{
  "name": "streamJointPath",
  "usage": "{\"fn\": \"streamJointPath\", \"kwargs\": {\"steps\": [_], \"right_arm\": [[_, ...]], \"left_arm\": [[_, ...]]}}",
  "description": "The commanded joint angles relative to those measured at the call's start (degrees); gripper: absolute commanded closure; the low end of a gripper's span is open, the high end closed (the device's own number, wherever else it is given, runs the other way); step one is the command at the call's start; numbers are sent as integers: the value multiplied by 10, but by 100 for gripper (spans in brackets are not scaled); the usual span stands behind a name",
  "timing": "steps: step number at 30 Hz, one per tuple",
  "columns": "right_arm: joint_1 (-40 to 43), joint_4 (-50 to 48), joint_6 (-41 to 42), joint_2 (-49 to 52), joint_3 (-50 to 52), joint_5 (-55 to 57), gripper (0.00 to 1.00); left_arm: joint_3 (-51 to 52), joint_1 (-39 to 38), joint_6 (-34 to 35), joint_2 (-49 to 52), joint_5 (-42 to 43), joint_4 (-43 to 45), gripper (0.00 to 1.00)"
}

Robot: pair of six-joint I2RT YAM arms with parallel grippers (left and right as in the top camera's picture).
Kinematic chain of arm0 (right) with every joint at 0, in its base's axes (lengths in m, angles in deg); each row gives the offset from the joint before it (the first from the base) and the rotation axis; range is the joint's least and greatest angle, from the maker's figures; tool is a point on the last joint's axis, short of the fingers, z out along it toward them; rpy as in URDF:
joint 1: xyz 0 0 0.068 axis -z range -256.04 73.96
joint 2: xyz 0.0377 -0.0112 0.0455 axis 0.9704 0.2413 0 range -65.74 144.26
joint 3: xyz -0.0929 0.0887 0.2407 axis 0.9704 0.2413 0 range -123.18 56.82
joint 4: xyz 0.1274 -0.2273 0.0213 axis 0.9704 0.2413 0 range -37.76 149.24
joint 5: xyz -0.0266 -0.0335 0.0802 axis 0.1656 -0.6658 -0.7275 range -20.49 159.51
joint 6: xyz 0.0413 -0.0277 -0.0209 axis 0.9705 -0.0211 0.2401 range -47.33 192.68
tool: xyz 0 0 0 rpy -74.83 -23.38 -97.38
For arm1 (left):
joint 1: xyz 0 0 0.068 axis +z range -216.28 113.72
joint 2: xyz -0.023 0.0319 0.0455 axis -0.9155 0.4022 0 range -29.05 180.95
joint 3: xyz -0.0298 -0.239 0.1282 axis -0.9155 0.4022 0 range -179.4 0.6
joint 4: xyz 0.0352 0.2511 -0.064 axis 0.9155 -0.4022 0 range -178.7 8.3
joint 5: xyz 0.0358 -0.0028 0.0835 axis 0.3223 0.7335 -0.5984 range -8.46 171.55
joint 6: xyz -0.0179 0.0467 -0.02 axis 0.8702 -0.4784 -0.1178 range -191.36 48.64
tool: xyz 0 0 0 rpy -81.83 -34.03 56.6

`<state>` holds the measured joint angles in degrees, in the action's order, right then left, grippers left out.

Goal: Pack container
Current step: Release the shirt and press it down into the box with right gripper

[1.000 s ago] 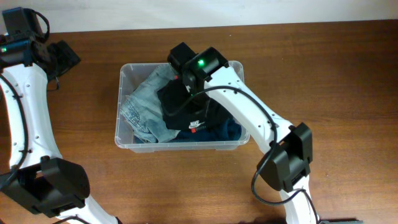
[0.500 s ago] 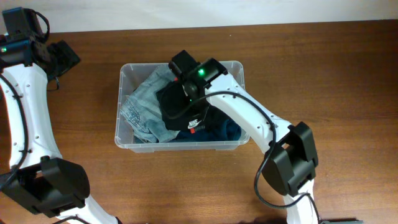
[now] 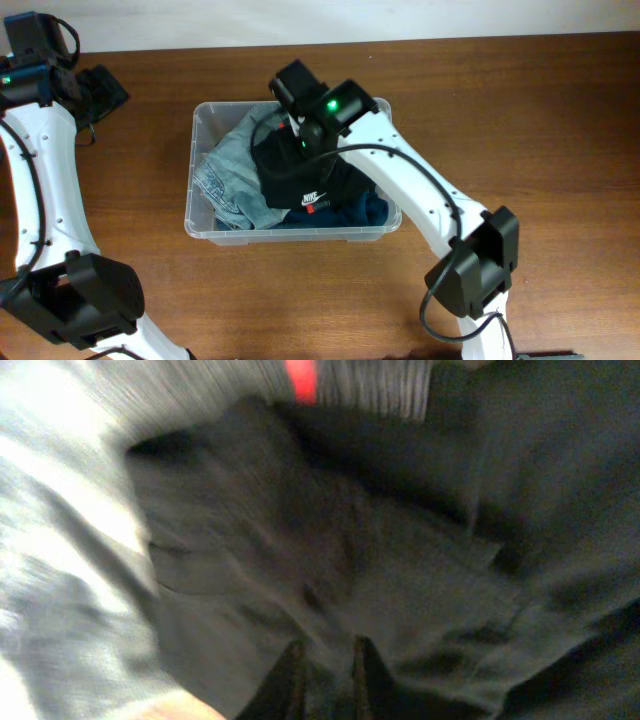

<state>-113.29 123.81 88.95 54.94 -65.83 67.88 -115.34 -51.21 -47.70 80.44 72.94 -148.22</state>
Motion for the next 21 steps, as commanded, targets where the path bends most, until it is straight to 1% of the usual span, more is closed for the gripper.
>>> {"fn": "streamJointPath", "kwargs": {"steps": [1,9,16,21], "right_arm": [[-2,-11,1,-18,-42,-3,82],[-2,-34,1,17,-28,-3,81],[-2,-61,1,78,4,-3,82],[-2,-73,2,121,6,9,82]], "left_arm": [[-3,0,7,2,-3,0,1],[-3,0,7,2,-3,0,1],[-3,0,7,2,-3,0,1],[-3,0,7,2,-2,0,1]]}}
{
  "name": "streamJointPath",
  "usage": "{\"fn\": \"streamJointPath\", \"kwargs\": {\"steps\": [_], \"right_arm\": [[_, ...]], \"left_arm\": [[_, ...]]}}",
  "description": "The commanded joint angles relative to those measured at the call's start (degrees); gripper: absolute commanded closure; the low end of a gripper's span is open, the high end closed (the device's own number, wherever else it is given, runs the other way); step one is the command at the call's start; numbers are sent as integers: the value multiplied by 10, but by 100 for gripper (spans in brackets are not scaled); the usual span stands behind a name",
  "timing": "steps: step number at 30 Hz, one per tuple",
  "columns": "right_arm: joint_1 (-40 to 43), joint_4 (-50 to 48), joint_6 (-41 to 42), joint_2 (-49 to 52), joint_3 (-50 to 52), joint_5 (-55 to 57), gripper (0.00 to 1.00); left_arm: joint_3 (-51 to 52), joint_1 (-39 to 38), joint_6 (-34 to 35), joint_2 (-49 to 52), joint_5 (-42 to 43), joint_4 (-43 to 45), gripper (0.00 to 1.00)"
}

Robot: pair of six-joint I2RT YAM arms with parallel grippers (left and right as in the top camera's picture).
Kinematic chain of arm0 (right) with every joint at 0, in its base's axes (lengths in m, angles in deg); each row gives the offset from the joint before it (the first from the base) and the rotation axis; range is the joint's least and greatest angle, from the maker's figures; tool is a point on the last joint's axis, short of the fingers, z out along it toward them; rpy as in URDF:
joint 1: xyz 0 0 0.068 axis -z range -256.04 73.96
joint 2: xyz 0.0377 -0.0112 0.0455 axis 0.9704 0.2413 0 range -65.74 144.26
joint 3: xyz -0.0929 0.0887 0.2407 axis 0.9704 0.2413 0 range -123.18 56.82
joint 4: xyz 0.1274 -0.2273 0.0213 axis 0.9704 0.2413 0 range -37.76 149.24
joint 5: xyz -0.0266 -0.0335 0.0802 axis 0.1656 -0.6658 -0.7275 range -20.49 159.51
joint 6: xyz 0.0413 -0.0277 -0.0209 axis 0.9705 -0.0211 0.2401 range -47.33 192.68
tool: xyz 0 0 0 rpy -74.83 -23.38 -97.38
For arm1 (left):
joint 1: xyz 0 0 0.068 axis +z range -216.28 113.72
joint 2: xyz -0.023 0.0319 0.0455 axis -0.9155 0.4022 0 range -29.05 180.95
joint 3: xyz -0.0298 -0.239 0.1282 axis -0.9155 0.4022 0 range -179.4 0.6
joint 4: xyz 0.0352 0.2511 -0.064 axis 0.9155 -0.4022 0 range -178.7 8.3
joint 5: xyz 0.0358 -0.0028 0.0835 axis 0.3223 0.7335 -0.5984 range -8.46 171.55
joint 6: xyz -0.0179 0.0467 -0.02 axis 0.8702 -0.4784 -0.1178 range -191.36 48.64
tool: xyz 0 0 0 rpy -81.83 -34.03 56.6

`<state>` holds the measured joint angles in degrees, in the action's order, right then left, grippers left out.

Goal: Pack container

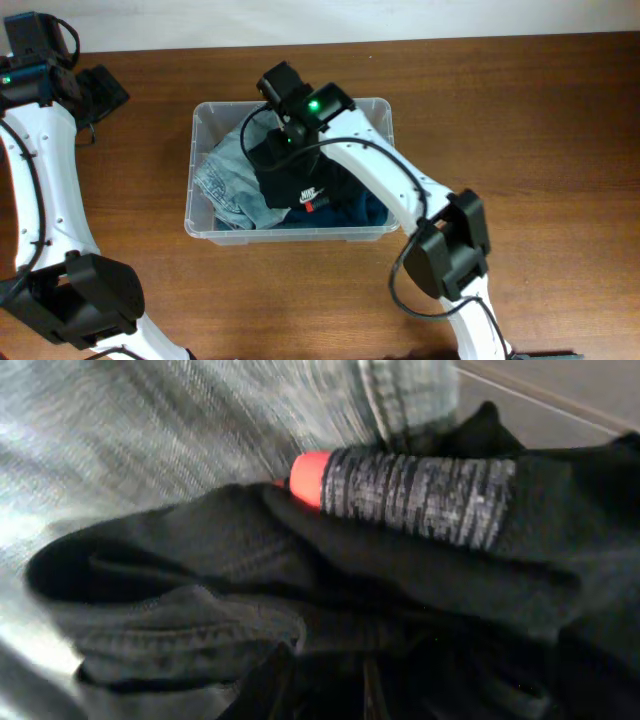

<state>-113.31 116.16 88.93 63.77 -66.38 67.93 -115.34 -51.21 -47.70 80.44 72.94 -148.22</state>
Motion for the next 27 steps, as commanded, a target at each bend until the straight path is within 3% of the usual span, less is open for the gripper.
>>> {"fn": "streamJointPath", "kwargs": {"steps": [1,8,11,14,15,16,27], "right_arm": [[-2,3,2,36,12,20,82],[-2,31,2,-6,-9,43,77],[-2,62,2,-46,-35,71,67],[-2,104,2,-92,-68,107,37],[-2,119,2,-107,-78,115,23],[-2,135,2,-125,-89,123,1],[-1,259,80,-297,-109,218,1]], "left_arm": [[-3,0,7,2,-3,0,1],[-3,0,7,2,-3,0,1],[-3,0,7,2,-3,0,0],[-3,0,7,2,-3,0,1],[-3,0,7,2,-3,0,1],[-3,0,7,2,-3,0,1],[-3,0,7,2,-3,0,1]]}}
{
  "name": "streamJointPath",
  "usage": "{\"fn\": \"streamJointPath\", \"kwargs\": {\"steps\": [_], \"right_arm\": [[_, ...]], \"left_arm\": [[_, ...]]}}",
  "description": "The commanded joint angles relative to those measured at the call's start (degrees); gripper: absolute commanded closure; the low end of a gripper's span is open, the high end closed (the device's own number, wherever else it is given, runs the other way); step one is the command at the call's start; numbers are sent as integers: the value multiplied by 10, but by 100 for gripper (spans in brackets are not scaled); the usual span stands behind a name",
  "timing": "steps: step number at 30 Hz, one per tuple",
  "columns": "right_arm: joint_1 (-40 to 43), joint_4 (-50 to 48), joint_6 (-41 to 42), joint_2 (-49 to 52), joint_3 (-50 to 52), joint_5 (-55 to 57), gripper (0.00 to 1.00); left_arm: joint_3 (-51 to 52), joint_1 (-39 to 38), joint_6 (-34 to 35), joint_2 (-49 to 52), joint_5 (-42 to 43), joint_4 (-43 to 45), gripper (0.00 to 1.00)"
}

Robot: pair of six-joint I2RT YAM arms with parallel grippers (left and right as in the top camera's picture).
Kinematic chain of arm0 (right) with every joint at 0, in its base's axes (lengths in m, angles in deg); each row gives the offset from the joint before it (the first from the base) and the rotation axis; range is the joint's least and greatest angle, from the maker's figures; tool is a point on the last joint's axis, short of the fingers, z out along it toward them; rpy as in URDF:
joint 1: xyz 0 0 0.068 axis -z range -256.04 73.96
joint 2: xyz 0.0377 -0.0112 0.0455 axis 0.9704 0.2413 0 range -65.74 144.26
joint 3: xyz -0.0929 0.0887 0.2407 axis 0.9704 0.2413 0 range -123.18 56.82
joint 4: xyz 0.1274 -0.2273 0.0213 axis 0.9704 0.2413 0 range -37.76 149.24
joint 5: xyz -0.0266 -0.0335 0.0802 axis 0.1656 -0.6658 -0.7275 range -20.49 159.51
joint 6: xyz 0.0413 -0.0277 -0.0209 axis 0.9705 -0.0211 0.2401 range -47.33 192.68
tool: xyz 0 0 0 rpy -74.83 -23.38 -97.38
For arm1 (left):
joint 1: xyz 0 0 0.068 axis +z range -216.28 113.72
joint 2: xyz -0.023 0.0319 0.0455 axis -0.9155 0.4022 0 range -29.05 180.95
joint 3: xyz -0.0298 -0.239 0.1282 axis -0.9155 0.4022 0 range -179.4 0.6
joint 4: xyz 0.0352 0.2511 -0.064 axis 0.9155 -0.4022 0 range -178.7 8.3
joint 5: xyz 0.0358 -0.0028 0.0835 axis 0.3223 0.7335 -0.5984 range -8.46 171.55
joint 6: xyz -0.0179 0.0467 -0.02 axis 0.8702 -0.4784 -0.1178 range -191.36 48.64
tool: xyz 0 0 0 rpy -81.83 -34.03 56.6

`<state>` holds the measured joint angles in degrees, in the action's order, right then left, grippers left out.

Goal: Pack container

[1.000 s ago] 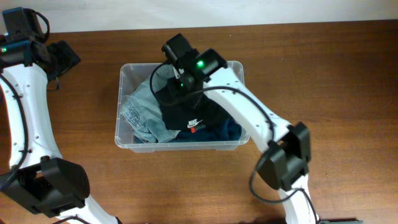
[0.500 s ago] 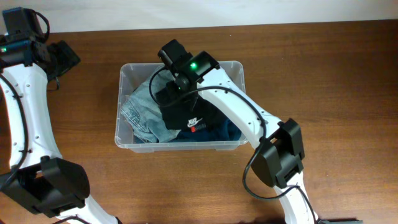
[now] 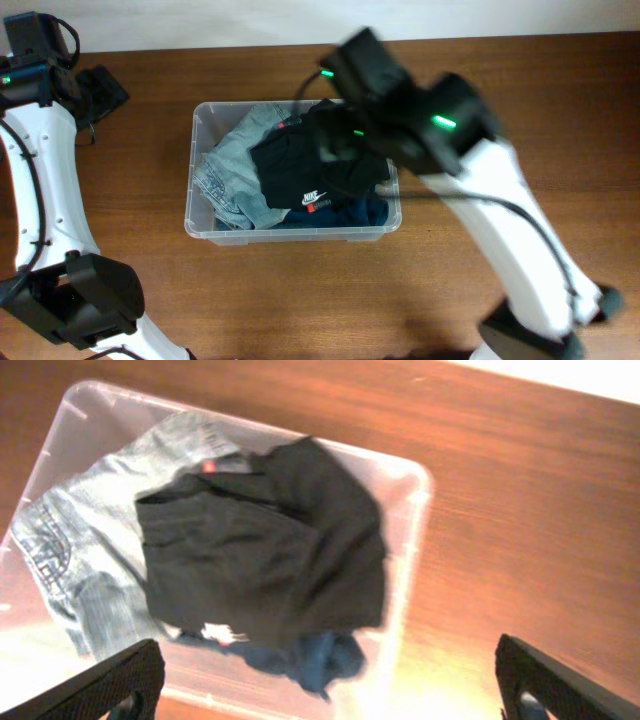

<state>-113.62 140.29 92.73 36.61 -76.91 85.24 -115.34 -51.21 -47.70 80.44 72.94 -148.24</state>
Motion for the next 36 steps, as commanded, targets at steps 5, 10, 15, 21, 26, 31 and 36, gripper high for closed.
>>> {"fn": "streamJointPath", "kwargs": {"steps": [5,10,15,21,26,31,36], "right_arm": [[2,93,79,-60,-3,43,1],[1,93,75,-63,7,-57,1],[1,93,75,-59,7,-78,1],[2,93,20,-59,7,-75,1],[10,93,-36,-60,7,-73,1],[59,93,-38,-63,7,-82,1],[94,92,-75,-71,8,-82,2]], "left_arm": [[-3,0,7,2,-3,0,1],[-3,0,7,2,-3,0,1],[-3,0,7,2,-3,0,1],[-3,0,7,2,-3,0,1],[-3,0,7,2,-3,0,1],[-3,0,8,2,-3,0,0],[-3,0,7,2,-3,0,1]]}}
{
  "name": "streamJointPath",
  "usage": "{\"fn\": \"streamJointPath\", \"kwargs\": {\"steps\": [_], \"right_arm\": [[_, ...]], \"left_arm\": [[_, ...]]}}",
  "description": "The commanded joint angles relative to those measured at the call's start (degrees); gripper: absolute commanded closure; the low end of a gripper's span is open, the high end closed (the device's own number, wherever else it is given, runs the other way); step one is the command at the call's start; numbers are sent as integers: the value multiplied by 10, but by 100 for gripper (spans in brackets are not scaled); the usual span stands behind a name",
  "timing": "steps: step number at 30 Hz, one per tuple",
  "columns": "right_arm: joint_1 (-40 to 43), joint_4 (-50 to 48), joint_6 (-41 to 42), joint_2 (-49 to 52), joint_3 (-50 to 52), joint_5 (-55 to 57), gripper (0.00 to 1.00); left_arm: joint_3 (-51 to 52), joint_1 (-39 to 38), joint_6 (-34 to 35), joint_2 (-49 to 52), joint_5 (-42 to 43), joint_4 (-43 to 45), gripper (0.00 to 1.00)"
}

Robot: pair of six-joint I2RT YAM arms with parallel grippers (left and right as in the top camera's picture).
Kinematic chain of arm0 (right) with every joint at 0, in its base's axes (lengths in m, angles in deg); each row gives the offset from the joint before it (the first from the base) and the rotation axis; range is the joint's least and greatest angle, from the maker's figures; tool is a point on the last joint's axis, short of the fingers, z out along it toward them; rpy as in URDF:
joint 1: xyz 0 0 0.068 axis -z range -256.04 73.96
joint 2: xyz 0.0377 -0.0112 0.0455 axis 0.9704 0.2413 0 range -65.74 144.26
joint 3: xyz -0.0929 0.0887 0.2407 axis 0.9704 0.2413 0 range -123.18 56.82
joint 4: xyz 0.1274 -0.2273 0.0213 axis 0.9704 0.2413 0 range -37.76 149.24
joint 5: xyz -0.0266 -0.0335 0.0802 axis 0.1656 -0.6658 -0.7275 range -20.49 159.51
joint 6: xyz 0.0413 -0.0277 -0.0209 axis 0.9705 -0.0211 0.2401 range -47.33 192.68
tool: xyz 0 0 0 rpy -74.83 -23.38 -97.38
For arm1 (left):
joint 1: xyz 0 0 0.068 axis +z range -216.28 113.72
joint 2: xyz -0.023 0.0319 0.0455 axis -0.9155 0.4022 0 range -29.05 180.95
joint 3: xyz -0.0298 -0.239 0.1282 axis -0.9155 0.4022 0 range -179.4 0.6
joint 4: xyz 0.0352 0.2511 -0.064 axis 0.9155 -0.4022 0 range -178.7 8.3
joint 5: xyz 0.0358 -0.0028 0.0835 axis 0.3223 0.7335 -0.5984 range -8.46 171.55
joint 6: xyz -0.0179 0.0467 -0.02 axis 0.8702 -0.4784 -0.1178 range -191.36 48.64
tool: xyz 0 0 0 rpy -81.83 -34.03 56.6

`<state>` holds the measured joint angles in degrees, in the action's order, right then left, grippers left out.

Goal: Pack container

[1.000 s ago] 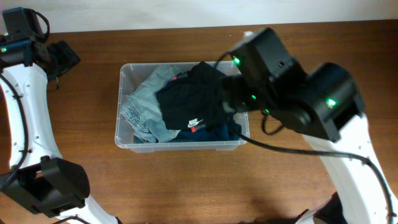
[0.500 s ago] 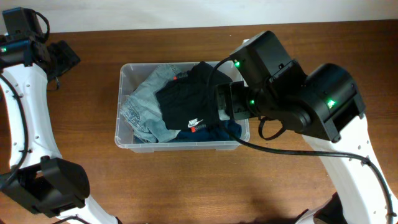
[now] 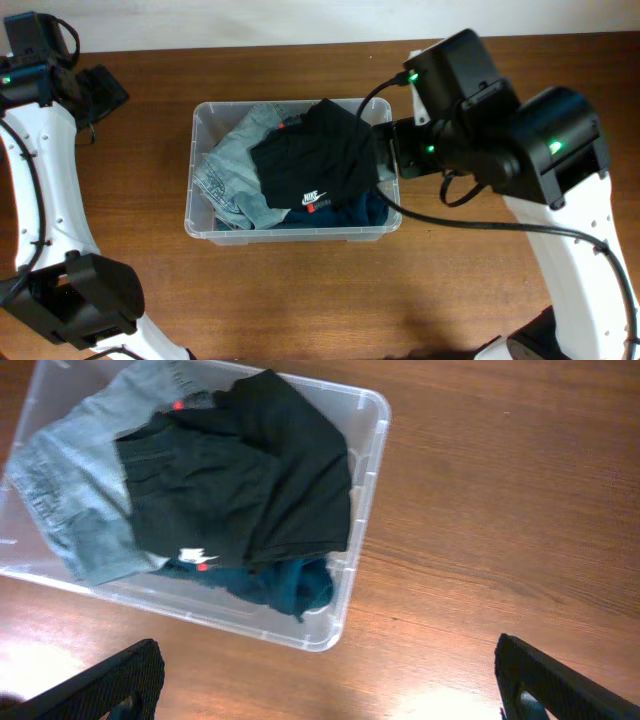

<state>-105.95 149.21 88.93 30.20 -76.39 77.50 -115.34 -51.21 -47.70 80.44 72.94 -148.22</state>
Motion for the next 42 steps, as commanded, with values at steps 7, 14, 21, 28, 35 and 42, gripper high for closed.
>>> {"fn": "streamJointPath", "kwargs": {"steps": [7,14,21,28,35,42], "right_arm": [[68,-106,-105,-116,107,-5,1],[194,-329,-173,-310,446,-106,1],[258,-579,-214,-524,785,-156,1],[287,-774,-214,-728,1041,-195,1],[315,-911,-214,-864,1191,-241,1],[315,-950,-214,-942,1251,-243,1]], "left_arm": [[-3,0,7,2,-3,0,1],[-3,0,7,2,-2,0,1],[-3,0,7,2,-3,0,1],[-3,0,7,2,-3,0,1],[-3,0,7,2,-3,0,1],[-3,0,7,2,-3,0,1]]}}
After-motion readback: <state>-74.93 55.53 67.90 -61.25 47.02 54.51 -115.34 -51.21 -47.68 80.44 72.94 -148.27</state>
